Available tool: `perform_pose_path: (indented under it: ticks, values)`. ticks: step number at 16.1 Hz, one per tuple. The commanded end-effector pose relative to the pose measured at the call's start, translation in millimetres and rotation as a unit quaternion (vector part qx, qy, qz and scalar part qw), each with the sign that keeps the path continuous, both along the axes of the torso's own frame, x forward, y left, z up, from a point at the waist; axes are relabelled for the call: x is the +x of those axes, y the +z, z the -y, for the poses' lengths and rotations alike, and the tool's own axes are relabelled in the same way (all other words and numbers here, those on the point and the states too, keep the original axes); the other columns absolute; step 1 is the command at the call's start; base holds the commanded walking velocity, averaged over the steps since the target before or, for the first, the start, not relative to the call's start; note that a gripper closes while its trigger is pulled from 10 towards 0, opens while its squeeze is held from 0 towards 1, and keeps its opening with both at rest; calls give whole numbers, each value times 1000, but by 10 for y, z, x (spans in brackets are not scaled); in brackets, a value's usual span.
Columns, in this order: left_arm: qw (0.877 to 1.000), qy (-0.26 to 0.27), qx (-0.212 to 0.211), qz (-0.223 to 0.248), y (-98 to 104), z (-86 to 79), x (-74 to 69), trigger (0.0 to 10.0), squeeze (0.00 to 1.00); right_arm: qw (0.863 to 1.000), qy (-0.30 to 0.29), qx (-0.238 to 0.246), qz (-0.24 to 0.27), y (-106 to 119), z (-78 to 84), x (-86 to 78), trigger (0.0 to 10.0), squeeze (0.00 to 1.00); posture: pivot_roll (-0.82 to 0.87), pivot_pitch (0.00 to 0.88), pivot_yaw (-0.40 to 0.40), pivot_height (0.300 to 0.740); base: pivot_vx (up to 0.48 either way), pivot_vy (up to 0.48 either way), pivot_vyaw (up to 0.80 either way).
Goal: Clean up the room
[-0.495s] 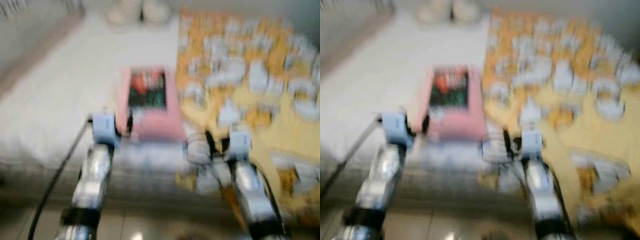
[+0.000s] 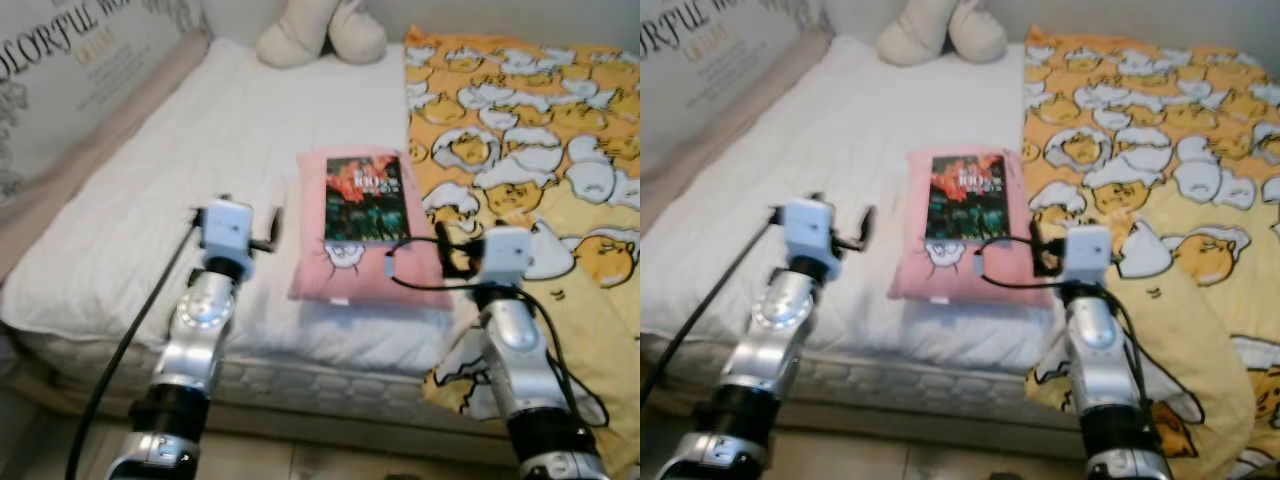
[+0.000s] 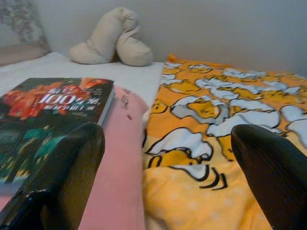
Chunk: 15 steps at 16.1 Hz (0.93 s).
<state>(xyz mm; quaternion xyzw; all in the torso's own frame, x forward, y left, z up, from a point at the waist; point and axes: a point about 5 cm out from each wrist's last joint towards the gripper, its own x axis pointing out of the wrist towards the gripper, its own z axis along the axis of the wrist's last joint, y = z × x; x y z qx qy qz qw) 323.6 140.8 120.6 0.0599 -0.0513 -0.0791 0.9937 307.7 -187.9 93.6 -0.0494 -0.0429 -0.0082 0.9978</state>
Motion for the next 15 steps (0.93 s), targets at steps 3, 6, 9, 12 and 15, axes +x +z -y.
perform_pose_path:
  ticks: [3,6,9,12,15]
  values:
    - [1000,8,-6,-7,-23,-89,0,10000,0,1000,7,2,6,4,-104,-39,10000,0,-127,0,52,740,304,-366,0]
    - [1000,2,-4,-10,-37,-63,10,10000,0,1000,2,0,10,9,-103,-55,10000,0,-130,0,55,740,315,-359,0]
    - [998,46,7,-32,-62,-153,116,10000,0,1000,-2,2,11,47,-82,-31,10000,0,-136,0,58,740,215,-235,0]
    - [998,48,-4,-29,-25,-204,149,10000,0,1000,3,4,11,56,-95,-44,10000,0,-139,0,57,740,0,0,0]
    - [996,9,-45,-79,-25,-185,302,10000,0,1000,-3,13,5,42,-69,-126,10000,0,-153,0,53,740,0,0,0]
